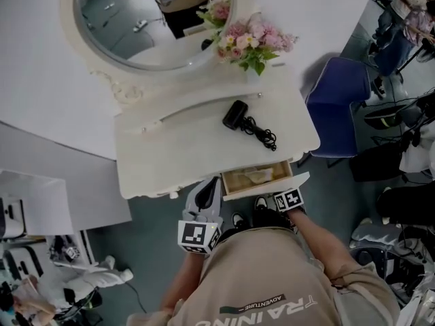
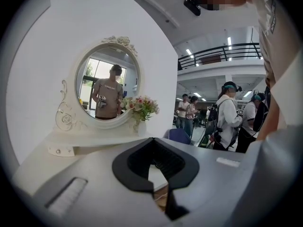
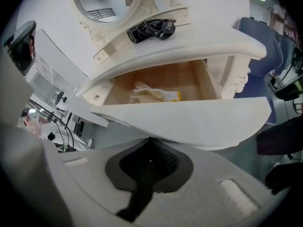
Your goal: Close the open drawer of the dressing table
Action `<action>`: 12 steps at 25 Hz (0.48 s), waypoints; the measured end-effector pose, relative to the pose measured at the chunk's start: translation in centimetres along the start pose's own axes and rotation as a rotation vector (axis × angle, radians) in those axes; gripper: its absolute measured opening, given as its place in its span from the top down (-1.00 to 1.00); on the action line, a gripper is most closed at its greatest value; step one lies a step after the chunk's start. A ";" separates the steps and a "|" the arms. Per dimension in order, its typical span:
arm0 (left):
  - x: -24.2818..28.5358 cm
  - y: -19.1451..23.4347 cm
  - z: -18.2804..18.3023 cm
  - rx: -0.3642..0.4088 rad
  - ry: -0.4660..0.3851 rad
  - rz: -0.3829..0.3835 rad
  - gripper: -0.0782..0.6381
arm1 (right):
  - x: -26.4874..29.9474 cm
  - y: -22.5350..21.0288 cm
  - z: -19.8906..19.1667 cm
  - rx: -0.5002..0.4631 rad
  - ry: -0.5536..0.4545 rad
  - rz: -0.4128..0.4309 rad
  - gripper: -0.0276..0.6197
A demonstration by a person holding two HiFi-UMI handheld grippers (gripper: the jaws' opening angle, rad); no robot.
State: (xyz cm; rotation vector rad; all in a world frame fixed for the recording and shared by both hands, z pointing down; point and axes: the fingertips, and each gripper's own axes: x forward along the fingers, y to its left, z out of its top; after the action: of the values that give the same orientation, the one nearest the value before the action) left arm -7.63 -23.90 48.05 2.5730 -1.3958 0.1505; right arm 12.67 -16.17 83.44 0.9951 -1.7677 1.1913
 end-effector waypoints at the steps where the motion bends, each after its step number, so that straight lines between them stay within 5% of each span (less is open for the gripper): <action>1: 0.4 0.1 0.2 0.001 -0.003 0.004 0.73 | 0.1 -0.1 0.4 0.002 -0.003 0.008 0.91; 12: 3.9 1.5 1.2 0.006 0.013 0.034 0.73 | 0.9 -0.5 4.8 -0.015 -0.019 0.068 0.91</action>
State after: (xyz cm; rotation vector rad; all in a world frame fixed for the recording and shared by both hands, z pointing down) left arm -6.82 -28.18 47.78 2.5491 -1.4378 0.1765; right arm 11.94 -20.98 83.16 0.9470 -1.8360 1.2127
